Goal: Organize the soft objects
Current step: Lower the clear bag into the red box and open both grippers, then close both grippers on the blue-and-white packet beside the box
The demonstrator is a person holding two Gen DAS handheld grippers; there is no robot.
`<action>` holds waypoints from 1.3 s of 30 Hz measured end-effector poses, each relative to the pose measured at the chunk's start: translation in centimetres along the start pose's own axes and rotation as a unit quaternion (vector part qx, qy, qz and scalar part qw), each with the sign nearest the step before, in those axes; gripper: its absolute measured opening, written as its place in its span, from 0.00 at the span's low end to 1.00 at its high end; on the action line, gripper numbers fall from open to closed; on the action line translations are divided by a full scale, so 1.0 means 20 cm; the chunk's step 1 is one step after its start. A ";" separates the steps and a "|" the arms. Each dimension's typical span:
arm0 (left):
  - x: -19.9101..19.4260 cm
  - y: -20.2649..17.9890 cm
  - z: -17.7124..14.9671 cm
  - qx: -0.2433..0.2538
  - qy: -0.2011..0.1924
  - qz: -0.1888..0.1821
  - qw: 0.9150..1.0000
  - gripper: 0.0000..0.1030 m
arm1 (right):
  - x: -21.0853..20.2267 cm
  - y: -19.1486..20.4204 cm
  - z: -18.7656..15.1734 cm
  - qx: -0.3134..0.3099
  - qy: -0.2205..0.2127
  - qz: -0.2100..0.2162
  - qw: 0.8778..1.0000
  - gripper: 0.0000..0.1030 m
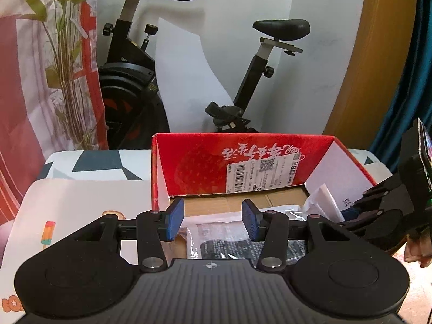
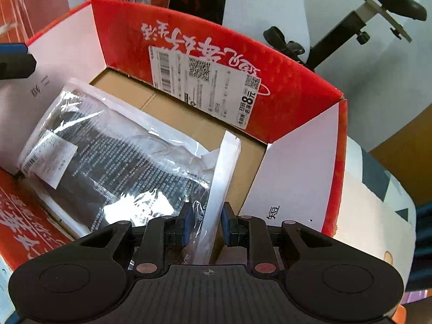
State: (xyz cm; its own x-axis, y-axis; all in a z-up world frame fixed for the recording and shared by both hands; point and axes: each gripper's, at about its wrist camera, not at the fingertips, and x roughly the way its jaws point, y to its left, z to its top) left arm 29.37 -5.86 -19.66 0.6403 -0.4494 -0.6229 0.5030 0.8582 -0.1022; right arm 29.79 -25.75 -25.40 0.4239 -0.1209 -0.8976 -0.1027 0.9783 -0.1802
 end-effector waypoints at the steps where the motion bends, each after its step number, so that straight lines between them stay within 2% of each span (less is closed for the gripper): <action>1: 0.00 0.00 0.00 0.001 0.000 0.000 1.000 0.48 | 0.00 0.01 0.00 -0.001 0.001 -0.003 1.000 0.21; 4: -0.01 0.00 0.00 0.005 -0.003 0.006 1.000 0.48 | -0.01 0.05 -0.01 -0.016 -0.008 -0.031 0.999 0.26; 7: -0.03 0.00 0.00 0.010 -0.009 0.011 1.000 0.48 | -0.04 0.11 -0.03 -0.042 -0.022 -0.069 0.996 0.37; 8: -0.05 -0.01 0.00 0.013 -0.012 0.009 1.000 0.48 | -0.06 0.11 -0.03 -0.043 -0.030 -0.075 0.996 0.51; 9: -0.06 -0.01 -0.01 0.017 -0.014 0.006 1.000 0.48 | -0.08 0.12 -0.03 -0.039 -0.041 -0.082 0.995 0.77; 10: -0.07 -0.02 -0.01 0.021 -0.014 0.005 1.000 0.48 | -0.12 0.11 -0.04 -0.038 -0.058 -0.087 0.994 0.85; 11: -0.08 -0.02 -0.01 0.023 -0.017 0.005 1.000 0.48 | -0.15 0.11 -0.04 -0.040 -0.074 -0.092 0.992 0.88; 14: -0.12 -0.04 -0.02 0.025 -0.024 0.009 0.999 0.48 | -0.25 0.09 -0.04 -0.028 -0.106 -0.090 0.990 0.86; 18: -0.19 -0.06 -0.05 0.024 -0.034 0.014 0.999 0.49 | -0.41 0.02 -0.09 0.019 -0.165 -0.052 0.985 0.88; 21: -0.25 -0.08 -0.09 0.031 -0.039 0.021 0.999 0.50 | -0.49 -0.01 -0.18 0.050 -0.206 -0.006 0.977 0.96; 26: -0.35 -0.06 -0.20 0.034 -0.035 0.028 0.998 0.50 | -0.59 0.00 -0.35 0.090 -0.249 0.008 0.964 0.98; 34: -0.48 0.00 -0.40 0.019 -0.015 0.025 0.999 0.50 | -0.66 0.11 -0.58 0.129 -0.295 0.029 0.946 0.98; 39: -0.49 0.03 -0.50 -0.004 0.001 0.017 1.000 0.50 | -0.68 0.19 -0.68 0.138 -0.300 0.042 0.943 0.96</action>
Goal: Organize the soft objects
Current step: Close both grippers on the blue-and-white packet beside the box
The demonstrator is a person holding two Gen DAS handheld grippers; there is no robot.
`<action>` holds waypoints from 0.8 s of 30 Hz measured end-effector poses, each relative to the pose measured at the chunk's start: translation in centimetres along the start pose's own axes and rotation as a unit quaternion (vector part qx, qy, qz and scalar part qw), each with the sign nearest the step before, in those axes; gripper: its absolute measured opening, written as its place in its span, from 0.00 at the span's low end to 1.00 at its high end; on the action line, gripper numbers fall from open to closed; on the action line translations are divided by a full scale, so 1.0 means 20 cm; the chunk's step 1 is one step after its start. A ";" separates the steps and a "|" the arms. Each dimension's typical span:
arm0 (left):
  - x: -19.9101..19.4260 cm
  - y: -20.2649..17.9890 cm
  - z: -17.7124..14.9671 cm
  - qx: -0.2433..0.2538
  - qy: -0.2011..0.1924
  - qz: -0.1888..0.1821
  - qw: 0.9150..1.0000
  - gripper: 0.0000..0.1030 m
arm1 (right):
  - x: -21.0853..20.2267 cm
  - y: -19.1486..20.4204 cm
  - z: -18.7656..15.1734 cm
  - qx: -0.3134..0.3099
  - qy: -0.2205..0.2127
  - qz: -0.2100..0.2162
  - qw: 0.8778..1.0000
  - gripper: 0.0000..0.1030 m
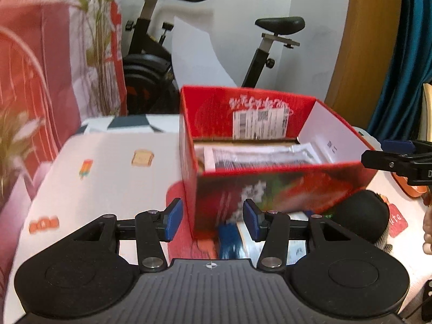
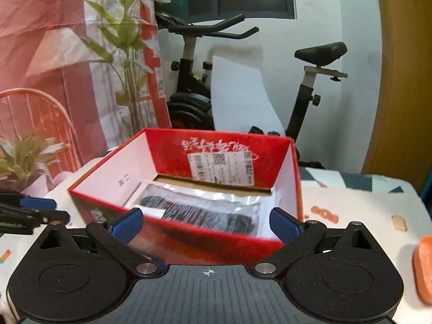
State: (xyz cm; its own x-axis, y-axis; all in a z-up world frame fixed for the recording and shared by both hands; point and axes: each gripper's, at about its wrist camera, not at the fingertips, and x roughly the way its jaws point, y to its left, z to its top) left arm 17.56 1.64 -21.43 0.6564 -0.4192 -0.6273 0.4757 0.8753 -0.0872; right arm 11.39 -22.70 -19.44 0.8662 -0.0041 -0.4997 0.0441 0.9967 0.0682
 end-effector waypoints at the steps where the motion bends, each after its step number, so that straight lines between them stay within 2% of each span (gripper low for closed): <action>1: 0.01 0.00 -0.02 -0.004 0.005 -0.002 1.000 0.50 | 0.00 0.01 -0.02 0.001 0.004 0.003 1.000 0.95; 4: 0.04 0.01 -0.07 -0.020 0.020 -0.009 1.000 0.50 | -0.01 0.04 -0.06 -0.009 0.012 0.010 1.000 0.93; 8: 0.09 0.02 -0.11 -0.040 0.038 -0.003 0.998 0.50 | 0.02 0.07 -0.10 0.002 0.032 0.025 0.999 0.84; 12: 0.14 -0.01 -0.13 -0.038 0.051 -0.004 0.998 0.50 | 0.06 0.10 -0.15 0.012 0.054 0.047 0.997 0.79; 24: 0.21 -0.06 -0.15 -0.045 0.068 -0.038 0.996 0.50 | 0.20 0.17 -0.28 0.012 0.120 0.082 0.989 0.72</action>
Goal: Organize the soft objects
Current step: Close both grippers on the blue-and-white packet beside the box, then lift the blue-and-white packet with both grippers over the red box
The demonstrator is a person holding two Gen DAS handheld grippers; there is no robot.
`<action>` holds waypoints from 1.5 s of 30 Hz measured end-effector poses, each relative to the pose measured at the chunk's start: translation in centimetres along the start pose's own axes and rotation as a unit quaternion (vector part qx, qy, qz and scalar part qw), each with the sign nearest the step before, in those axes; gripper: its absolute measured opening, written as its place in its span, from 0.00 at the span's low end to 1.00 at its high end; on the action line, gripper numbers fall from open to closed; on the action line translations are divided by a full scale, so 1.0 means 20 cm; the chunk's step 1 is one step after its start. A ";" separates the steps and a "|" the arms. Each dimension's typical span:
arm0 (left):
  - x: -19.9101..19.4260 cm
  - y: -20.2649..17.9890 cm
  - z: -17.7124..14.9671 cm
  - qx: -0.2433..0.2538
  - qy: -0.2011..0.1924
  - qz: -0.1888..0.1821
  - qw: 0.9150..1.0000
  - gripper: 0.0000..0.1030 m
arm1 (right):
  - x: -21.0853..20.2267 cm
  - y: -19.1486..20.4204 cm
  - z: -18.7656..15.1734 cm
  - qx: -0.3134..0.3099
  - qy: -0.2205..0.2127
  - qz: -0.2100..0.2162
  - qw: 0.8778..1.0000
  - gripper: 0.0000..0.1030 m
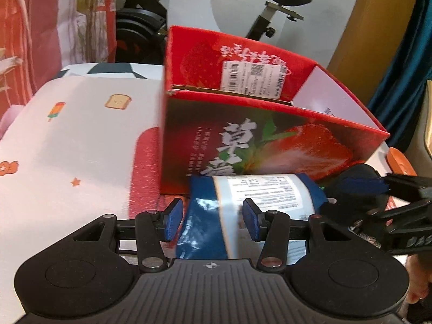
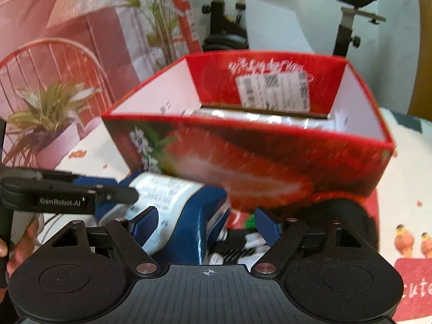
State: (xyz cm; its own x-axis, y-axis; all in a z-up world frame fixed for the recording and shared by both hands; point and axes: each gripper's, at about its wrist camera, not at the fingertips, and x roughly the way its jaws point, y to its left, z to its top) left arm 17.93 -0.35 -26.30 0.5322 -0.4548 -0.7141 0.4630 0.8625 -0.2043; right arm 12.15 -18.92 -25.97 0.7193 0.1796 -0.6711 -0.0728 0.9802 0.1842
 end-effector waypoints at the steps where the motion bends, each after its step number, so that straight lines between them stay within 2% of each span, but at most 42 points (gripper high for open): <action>1: 0.00 -0.01 0.00 0.003 0.001 -0.001 1.000 0.50 | 0.01 0.00 -0.01 -0.001 0.004 0.001 1.000 0.71; 13: 0.03 -0.07 0.00 0.021 0.015 -0.010 1.000 0.50 | 0.07 -0.02 -0.03 0.018 0.023 0.012 1.000 0.60; 20: 0.05 -0.09 0.01 0.021 0.023 -0.013 0.999 0.49 | 0.08 -0.02 -0.03 0.014 0.023 0.030 0.999 0.47; 32: 0.07 -0.14 0.04 0.039 0.046 -0.001 0.998 0.50 | 0.10 -0.03 -0.02 0.008 0.029 0.037 0.999 0.44; 37: 0.02 -0.18 0.06 0.058 0.054 0.004 0.997 0.50 | 0.03 -0.02 -0.02 -0.012 0.001 0.043 0.999 0.37; 45: -0.18 -0.21 0.12 0.046 0.007 0.001 0.999 0.50 | -0.13 -0.03 0.06 -0.039 -0.055 0.072 0.995 0.32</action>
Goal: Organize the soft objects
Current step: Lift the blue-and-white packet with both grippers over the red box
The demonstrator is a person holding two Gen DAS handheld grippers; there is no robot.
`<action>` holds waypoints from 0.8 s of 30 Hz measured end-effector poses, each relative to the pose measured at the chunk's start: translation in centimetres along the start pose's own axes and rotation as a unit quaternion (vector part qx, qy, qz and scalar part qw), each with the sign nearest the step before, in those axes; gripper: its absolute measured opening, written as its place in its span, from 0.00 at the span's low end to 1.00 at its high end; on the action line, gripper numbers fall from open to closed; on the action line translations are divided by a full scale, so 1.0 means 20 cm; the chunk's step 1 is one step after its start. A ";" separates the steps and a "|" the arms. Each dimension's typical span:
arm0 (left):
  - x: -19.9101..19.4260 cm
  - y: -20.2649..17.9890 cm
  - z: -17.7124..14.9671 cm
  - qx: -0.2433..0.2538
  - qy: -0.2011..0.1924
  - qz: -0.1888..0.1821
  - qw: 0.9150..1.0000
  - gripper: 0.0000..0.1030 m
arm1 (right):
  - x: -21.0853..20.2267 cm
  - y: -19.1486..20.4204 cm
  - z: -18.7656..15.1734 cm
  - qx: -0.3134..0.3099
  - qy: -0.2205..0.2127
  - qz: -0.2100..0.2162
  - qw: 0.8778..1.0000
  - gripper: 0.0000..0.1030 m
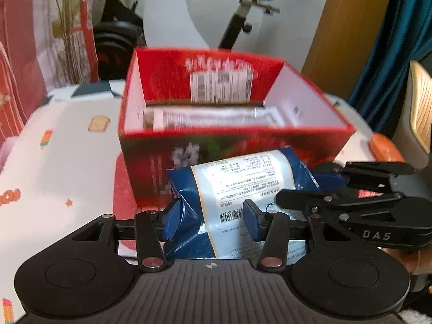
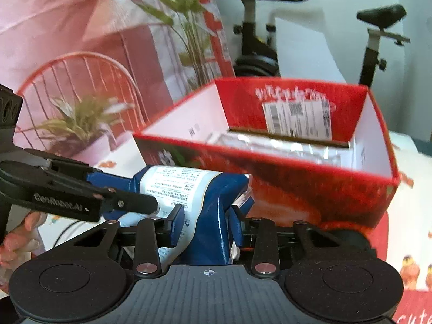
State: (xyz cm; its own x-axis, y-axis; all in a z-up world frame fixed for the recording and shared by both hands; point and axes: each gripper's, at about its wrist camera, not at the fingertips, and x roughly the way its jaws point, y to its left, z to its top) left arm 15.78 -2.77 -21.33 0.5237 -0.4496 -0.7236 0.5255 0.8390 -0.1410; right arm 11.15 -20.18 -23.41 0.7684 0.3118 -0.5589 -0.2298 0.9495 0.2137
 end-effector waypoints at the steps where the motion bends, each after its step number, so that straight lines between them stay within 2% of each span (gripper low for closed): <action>1: -0.03 -0.01 0.01 -0.001 -0.008 0.000 1.000 0.50 | -0.02 0.01 0.01 -0.005 -0.005 0.003 1.000 0.32; 6: -0.16 -0.03 0.09 0.009 -0.053 0.001 0.999 0.50 | -0.09 0.03 0.13 -0.028 -0.031 0.016 0.999 0.31; 13: -0.23 -0.06 0.24 0.028 -0.098 -0.002 0.995 0.50 | -0.16 0.05 0.33 -0.082 -0.071 0.000 0.994 0.31; 24: -0.12 0.02 0.43 0.030 -0.127 -0.004 0.991 0.50 | -0.02 0.05 0.55 -0.150 -0.047 -0.038 0.987 0.30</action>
State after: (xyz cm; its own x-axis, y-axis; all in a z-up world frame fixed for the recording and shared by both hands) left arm 20.53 -4.00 -13.75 0.6677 -0.5252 -0.5276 0.5647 0.8191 -0.1008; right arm 17.25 -19.78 -14.18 0.8388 0.2484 -0.4845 -0.3257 0.9420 -0.0811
